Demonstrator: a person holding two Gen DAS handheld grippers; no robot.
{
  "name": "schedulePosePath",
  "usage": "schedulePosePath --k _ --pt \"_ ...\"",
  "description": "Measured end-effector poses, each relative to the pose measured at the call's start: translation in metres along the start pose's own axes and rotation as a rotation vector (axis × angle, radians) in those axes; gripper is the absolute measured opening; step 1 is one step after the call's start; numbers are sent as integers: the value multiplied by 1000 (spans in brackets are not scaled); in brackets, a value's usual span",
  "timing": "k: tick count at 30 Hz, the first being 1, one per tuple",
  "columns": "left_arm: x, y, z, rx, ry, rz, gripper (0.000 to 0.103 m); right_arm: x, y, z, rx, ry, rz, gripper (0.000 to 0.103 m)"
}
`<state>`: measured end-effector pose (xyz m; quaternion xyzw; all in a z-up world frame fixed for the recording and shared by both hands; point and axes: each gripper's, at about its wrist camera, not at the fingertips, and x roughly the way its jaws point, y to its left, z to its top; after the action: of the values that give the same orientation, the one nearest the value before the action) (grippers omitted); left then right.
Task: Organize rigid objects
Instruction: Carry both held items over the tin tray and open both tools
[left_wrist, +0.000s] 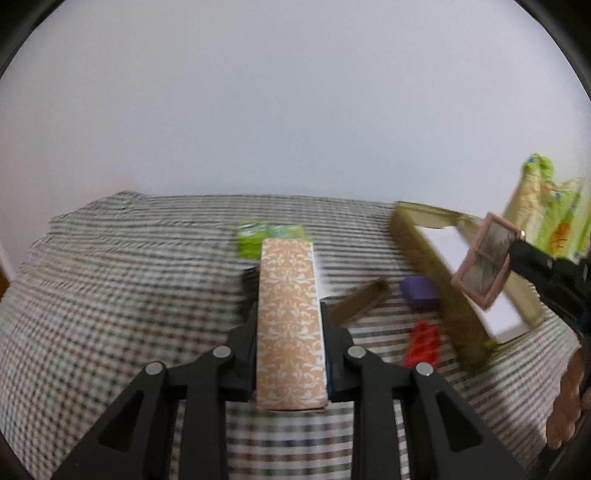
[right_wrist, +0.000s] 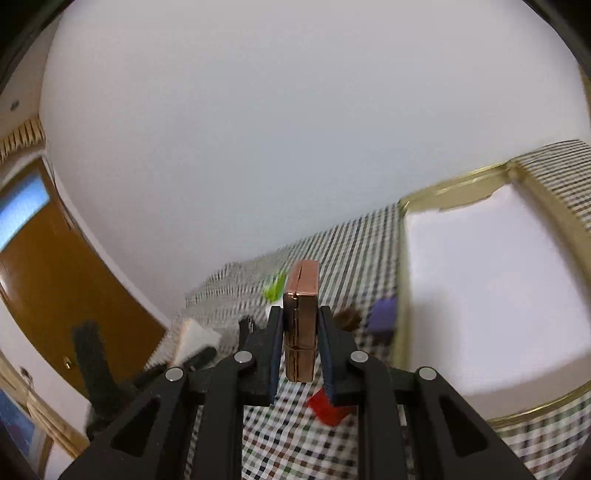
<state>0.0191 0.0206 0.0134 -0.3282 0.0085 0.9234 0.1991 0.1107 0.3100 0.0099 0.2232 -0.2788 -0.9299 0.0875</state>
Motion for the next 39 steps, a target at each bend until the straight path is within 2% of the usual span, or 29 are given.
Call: schedulePosePath --k 4,8,14,17,20,25,29,35,37,39 --pt "4 -36 11 47 -19 -92 24 -30 -29 20 28 -84 -84 20" --pt "9 -77 18 100 -39 -171 24 -44 -67 30 107 -96 -124 20" --pt "20 -132 24 127 -20 -271 24 -43 -107 35 117 -24 -202 20" --pt "28 -153 25 136 5 -306 24 -46 -122 33 113 14 -216 20" --pt "41 -168 24 141 39 -319 24 -43 -136 30 127 64 -191 20" --pt "63 -190 20 154 93 -305 24 -29 -142 32 94 124 -234 20" --pt "82 -198 19 159 137 -264 24 -20 -149 38 71 130 -240 20" --pt "100 -203 13 189 173 -153 24 -15 -155 44 37 87 -255 21" --pt "101 -207 11 221 152 -111 24 -14 -160 44 41 61 -242 21" --pt "101 -205 11 221 144 -111 24 -13 -163 45 48 55 -233 22"
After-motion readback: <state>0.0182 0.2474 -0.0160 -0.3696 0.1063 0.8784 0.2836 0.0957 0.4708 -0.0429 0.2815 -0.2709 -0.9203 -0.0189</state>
